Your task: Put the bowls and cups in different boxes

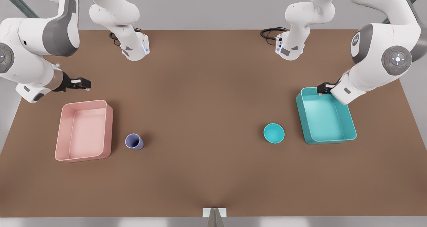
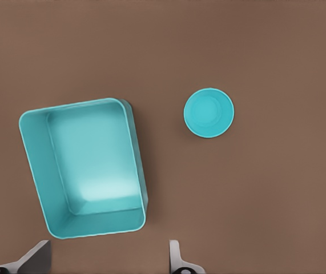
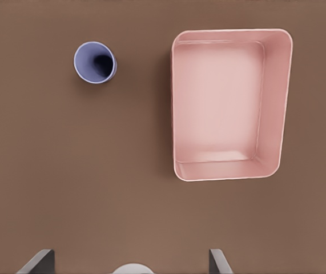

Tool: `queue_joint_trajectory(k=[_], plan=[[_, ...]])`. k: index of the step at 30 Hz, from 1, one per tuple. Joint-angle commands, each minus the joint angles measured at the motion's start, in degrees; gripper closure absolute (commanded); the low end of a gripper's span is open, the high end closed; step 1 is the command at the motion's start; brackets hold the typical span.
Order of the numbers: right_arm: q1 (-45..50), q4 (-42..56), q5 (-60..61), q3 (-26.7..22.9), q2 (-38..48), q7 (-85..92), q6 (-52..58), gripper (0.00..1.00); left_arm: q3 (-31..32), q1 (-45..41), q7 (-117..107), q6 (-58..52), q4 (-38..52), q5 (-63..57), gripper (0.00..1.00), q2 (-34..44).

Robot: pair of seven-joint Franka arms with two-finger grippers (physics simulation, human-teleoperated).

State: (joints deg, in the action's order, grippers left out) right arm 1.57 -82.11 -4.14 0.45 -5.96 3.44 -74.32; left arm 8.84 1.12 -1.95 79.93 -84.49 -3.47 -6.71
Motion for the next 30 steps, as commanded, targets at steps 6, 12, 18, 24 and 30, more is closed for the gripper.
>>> queue_joint_trajectory(k=[6,12,18,24,30], plan=[[4.1,2.6,1.2,0.1,-12.3,-3.1,-9.0,0.0,-3.0,-9.2,-3.2,6.9,8.8,-0.1,0.0,-19.2],[4.0,1.7,4.0,-0.4,-22.2,-5.7,-25.6,0.0,-2.9,-9.3,0.3,44.5,-2.7,7.7,0.0,-32.9],[3.0,-6.6,5.5,-0.4,-23.6,-5.6,-37.1,0.0,-3.0,-7.4,5.6,35.4,-3.7,7.3,0.0,-32.6],[3.2,-10.0,6.4,-0.2,-26.1,-5.7,-37.9,0.0,-3.0,-7.7,6.0,36.2,-6.3,7.5,0.02,-35.3],[2.8,-9.6,7.1,-0.2,-28.4,-5.6,-43.9,0.0,-2.6,-7.5,5.9,36.9,-5.8,9.2,0.79,-35.7]])
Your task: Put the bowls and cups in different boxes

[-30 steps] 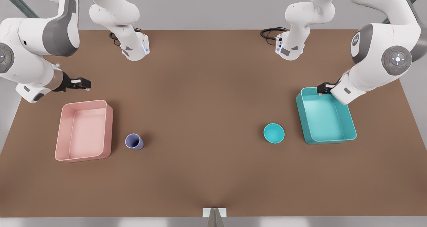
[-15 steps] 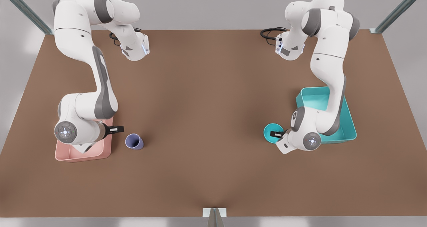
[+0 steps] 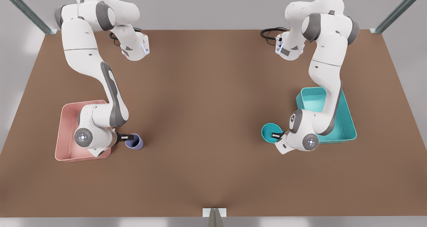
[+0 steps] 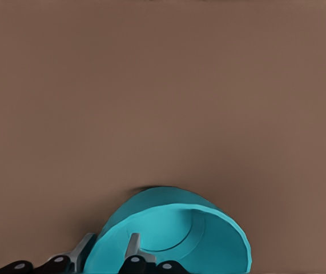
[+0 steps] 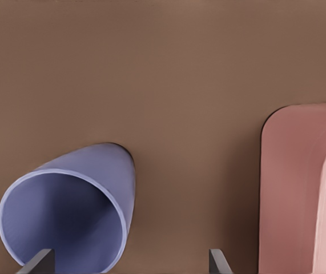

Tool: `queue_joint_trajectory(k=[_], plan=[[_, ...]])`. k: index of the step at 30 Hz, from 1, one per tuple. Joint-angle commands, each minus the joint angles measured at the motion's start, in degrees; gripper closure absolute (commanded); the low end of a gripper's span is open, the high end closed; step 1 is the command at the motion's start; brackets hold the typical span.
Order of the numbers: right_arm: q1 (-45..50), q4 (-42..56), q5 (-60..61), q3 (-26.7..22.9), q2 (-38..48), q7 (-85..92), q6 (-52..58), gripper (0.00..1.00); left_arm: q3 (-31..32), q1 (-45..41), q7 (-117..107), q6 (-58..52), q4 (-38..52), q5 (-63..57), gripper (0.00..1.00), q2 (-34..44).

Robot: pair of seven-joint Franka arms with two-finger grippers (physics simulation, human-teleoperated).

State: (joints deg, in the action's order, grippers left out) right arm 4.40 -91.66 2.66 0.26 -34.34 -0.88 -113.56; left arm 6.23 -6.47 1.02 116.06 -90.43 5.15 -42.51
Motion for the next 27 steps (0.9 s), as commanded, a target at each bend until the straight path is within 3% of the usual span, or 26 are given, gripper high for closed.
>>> queue_joint_trajectory(k=[1,6,8,11,12,14,16,18,22,27], plan=[[-0.1,0.0,0.8,0.0,-0.4,-1.3,-4.9,0.0,0.0,0.1,2.8,0.7,0.2,0.5,0.79,0.2],[0.3,-1.0,1.3,0.0,-2.2,-1.2,-4.8,0.0,-0.1,1.6,2.0,-10.9,4.9,-0.2,0.79,3.8],[0.1,-0.9,1.3,0.0,-3.2,-1.2,-4.9,0.0,-4.5,1.4,-2.6,-19.8,5.9,-3.8,0.79,11.6],[0.2,-0.3,1.2,0.0,-4.5,-1.2,-5.2,0.0,-13.3,4.9,-2.2,-23.7,6.6,-3.7,0.79,17.3],[0.2,-0.2,1.2,0.0,-4.7,-1.2,-5.2,0.18,-17.0,5.4,2.5,-23.6,6.4,-3.7,0.79,17.6],[0.3,-0.1,1.2,0.1,-4.7,-1.1,-5.1,0.66,-22.4,5.5,11.7,-23.6,4.7,-3.8,0.79,17.5],[0.7,0.1,1.3,0.1,-4.5,-1.7,-4.6,0.79,-24.9,5.7,17.7,-23.0,-0.2,-3.8,0.79,17.5],[1.3,0.1,1.2,0.2,-4.2,-1.6,-4.3,0.79,-25.0,5.6,17.7,-21.6,-4.0,-3.8,0.79,17.3],[0.7,1.5,0.9,0.2,-2.8,4.9,-1.6,0.79,-24.4,5.0,17.6,-8.6,-14.2,-3.0,0.79,16.0],[-5.3,2.9,0.3,-0.5,8.5,25.6,14.2,0.79,-22.7,5.1,17.7,0.1,-19.2,-1.0,0.79,13.7]])
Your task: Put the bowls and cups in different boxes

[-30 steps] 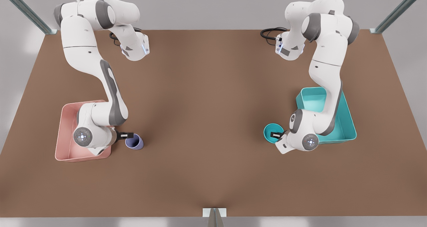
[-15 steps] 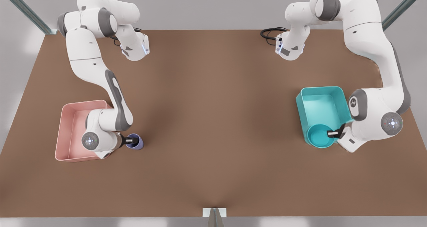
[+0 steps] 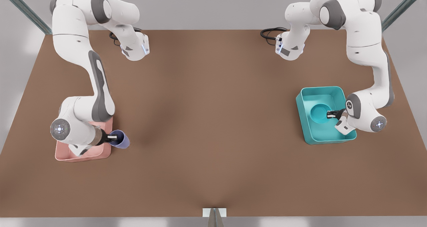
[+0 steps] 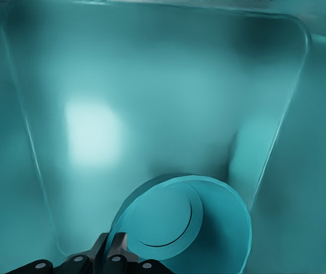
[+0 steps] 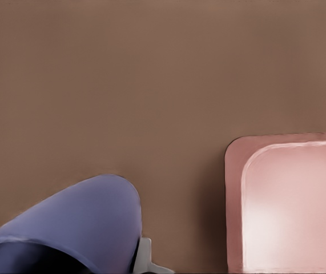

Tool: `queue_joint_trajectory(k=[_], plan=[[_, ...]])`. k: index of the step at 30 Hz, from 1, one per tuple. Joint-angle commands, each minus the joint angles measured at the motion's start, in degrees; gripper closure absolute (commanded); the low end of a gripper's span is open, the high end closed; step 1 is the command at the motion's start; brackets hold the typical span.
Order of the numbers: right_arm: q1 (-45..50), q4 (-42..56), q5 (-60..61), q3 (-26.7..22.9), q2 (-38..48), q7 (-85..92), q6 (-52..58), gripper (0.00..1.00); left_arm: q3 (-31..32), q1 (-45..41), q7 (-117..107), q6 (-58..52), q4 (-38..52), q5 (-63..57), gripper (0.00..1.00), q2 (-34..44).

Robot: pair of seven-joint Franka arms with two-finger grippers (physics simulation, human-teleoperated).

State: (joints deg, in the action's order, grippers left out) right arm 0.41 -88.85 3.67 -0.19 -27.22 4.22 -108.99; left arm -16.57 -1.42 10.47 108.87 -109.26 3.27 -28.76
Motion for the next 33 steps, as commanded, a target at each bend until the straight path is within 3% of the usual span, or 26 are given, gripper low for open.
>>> queue_joint_trajectory(k=[1,2,3,4,6,8,11,15,16,17,18,24,27,29,31,33], plan=[[-3.9,0.3,-1.4,-0.5,2.3,26.0,10.5,0.79,0.1,-0.1,8.3,7.3,-0.3,0.9,0.79,-0.2],[-5.4,0.3,-2.1,-1.6,2.7,30.2,10.6,0.79,0.1,0.0,8.3,7.2,-0.3,0.9,0.79,-0.5],[-6.3,0.1,-2.3,-4.0,3.0,34.4,10.9,0.79,0.2,0.0,8.3,6.7,-0.1,0.7,0.33,-0.3],[-7.3,0.0,-2.2,-6.2,2.6,37.6,10.8,0.79,0.2,0.1,10.0,5.4,0.1,0.5,0.0,1.0],[-10.3,0.4,-2.2,-6.3,0.7,39.1,10.0,0.79,-1.4,-0.1,7.7,-5.7,5.2,-1.2,0.0,5.7],[-11.0,0.5,-1.6,-6.2,-2.7,39.1,5.9,0.79,-0.8,-2.6,0.4,-20.4,16.5,-6.1,0.0,8.5],[-10.9,0.6,-1.2,-6.1,-6.7,39.0,-1.9,0.79,14.3,-3.3,-10.7,-27.8,25.2,-13.5,0.0,12.7],[-10.7,0.6,-1.2,-6.1,-8.8,38.8,-4.6,0.79,17.3,-6.2,-10.9,-30.4,32.2,-8.4,0.0,18.4],[-10.7,0.6,-1.0,-6.1,-9.2,38.4,-4.6,0.59,17.3,-6.5,-10.8,-30.5,34.5,-8.5,0.0,17.9],[-10.8,0.6,-0.9,-6.0,-9.8,38.4,-4.6,0.1,17.2,-7.4,-10.9,-30.4,36.0,-11.5,0.0,16.5],[-10.9,0.6,-0.4,-6.0,-9.9,38.8,-4.6,0.0,17.3,-7.7,-10.9,-30.4,36.0,-11.4,0.0,16.5],[-10.5,0.7,1.1,-5.5,-7.9,38.3,-1.1,0.02,18.6,-9.0,-11.2,-31.9,35.9,-11.0,0.0,17.2],[-7.4,1.0,1.1,-4.6,0.5,28.2,12.7,0.0,18.4,-9.0,-11.1,-32.6,35.7,-11.1,0.0,17.1],[-4.1,7.1,-5.8,-4.6,3.1,13.6,26.4,0.0,18.4,-9.0,-11.2,-33.6,35.5,-11.0,0.0,16.9],[0.6,13.7,-9.0,-4.2,4.7,2.7,33.8,0.0,18.4,-9.1,-11.1,-33.6,35.4,-11.0,0.0,16.7],[-0.8,12.6,-9.4,-1.8,12.5,-0.7,36.0,0.0,18.4,-9.3,-11.2,-33.8,35.3,-11.0,0.0,16.6]])
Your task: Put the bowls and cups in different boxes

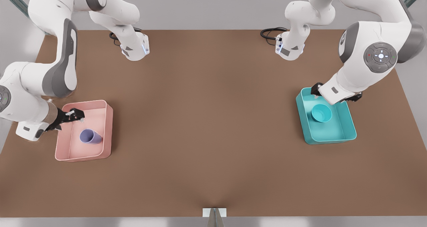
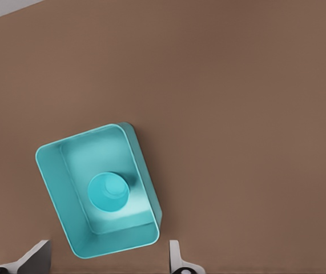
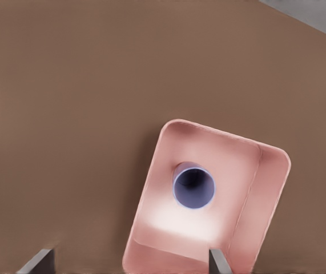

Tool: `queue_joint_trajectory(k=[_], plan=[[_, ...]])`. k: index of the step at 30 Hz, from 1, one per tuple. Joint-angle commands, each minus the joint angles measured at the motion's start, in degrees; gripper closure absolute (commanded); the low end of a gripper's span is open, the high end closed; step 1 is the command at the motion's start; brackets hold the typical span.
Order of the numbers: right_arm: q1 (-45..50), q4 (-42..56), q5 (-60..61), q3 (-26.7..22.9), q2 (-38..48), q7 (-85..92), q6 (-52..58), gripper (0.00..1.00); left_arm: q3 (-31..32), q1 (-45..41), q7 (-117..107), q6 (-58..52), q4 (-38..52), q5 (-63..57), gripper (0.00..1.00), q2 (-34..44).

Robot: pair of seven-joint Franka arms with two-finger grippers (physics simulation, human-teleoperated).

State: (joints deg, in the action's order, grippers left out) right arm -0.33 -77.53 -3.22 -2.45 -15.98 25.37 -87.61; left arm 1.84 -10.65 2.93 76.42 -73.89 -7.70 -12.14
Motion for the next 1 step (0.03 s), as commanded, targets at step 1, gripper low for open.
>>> queue_joint_trajectory(k=[1], plan=[[-2.0,-4.1,0.3,1.3,6.9,-21.8,13.1,0.0,0.0,-0.2,-3.6,-1.4,0.0,0.0,0.0,0.0]])
